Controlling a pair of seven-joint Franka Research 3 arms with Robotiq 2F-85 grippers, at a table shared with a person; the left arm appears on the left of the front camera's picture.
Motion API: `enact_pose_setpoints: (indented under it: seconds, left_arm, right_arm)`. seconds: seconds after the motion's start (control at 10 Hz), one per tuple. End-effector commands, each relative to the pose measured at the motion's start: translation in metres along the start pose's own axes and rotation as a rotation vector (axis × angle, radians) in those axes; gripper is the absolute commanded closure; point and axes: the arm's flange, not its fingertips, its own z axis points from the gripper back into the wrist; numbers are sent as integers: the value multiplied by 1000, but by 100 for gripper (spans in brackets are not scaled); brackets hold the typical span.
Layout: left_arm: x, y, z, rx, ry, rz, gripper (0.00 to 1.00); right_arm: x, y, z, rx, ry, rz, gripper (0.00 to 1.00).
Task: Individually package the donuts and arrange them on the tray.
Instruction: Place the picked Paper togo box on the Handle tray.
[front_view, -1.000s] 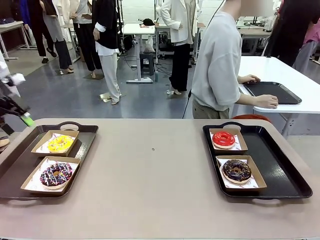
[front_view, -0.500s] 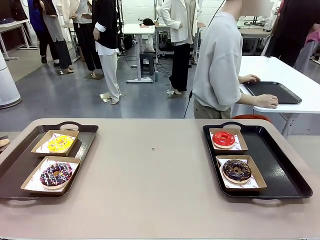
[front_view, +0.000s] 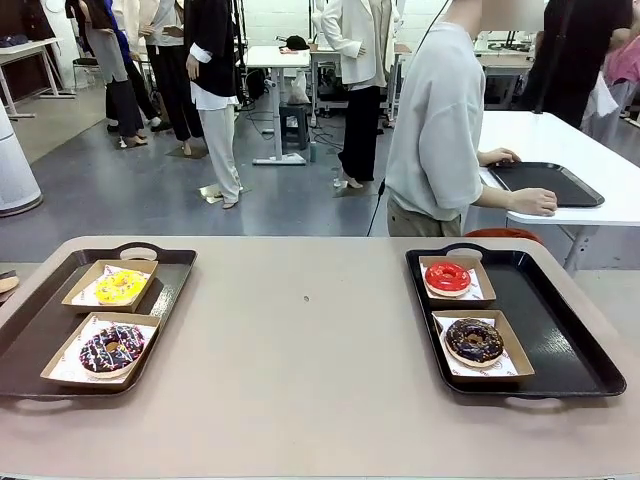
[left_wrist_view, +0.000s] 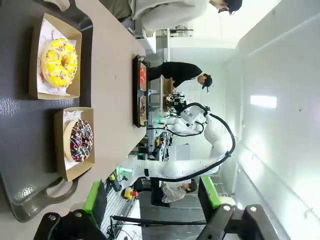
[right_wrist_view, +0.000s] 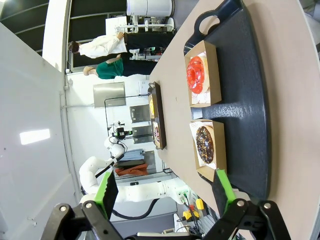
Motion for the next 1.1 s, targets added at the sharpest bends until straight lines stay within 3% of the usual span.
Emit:
enact_pose_setpoints:
  seconds: [0.0, 1.0]
  left_arm:
    - [-4, 7, -2, -19, 8, 18, 4]
    - [-4, 7, -2, -19, 8, 18, 4]
  right_arm:
    - [-1, 1, -1, -1, 1, 0, 0]
    - [-1, 1, -1, -1, 1, 0, 0]
